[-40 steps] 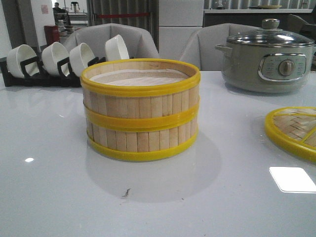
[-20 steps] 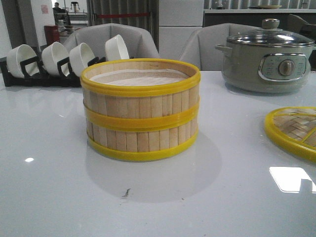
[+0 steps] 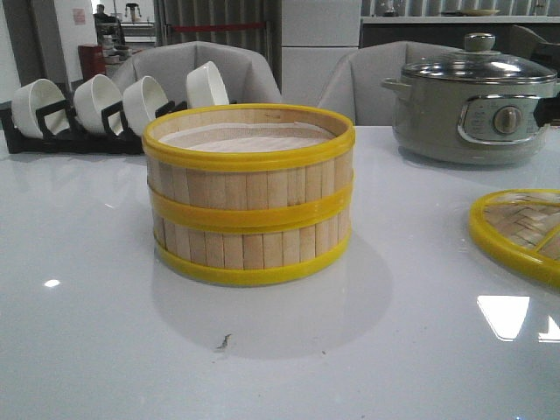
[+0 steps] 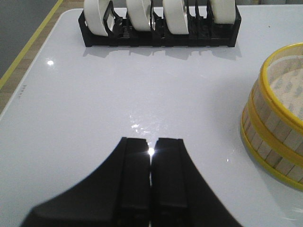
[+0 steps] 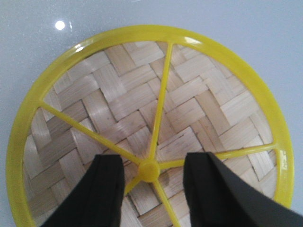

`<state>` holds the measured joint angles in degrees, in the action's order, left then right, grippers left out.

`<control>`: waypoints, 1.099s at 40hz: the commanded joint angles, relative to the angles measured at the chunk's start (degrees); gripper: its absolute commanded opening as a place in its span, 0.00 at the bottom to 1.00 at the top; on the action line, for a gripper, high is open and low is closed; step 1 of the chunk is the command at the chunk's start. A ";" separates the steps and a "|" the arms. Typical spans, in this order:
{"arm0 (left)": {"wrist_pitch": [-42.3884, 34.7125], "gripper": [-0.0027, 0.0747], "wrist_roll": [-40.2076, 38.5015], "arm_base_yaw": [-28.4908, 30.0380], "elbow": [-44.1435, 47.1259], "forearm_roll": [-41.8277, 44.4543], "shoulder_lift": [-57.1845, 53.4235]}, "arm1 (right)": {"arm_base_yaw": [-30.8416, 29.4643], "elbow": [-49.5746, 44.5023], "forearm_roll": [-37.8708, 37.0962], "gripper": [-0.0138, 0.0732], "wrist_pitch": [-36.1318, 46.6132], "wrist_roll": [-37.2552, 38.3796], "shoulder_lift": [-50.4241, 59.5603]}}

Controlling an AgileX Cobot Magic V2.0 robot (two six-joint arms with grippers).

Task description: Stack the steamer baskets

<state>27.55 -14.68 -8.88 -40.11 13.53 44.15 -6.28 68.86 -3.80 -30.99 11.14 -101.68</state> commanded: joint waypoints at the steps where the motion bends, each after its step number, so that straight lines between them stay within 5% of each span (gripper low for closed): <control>1: -4.90 0.14 -0.44 -0.12 -1.59 -0.01 -0.45 | -0.26 2.12 -0.32 0.62 1.59 -0.67 2.03; 23: -4.90 0.14 -0.44 -0.12 -1.59 -0.01 -0.45 | -0.26 2.24 0.72 0.60 2.40 -0.67 -1.57; 40: -4.90 0.14 -0.44 -0.12 -1.59 -0.01 -0.45 | -0.26 2.24 0.72 0.19 2.87 -0.67 -1.65; 44: -4.90 0.14 -0.44 -0.12 -1.59 -0.01 -0.45 | -0.06 2.44 0.85 0.19 3.26 -0.67 -1.53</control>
<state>27.55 -14.68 -8.88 -40.11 13.53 44.15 -6.28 69.47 -2.79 -30.17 11.14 -105.89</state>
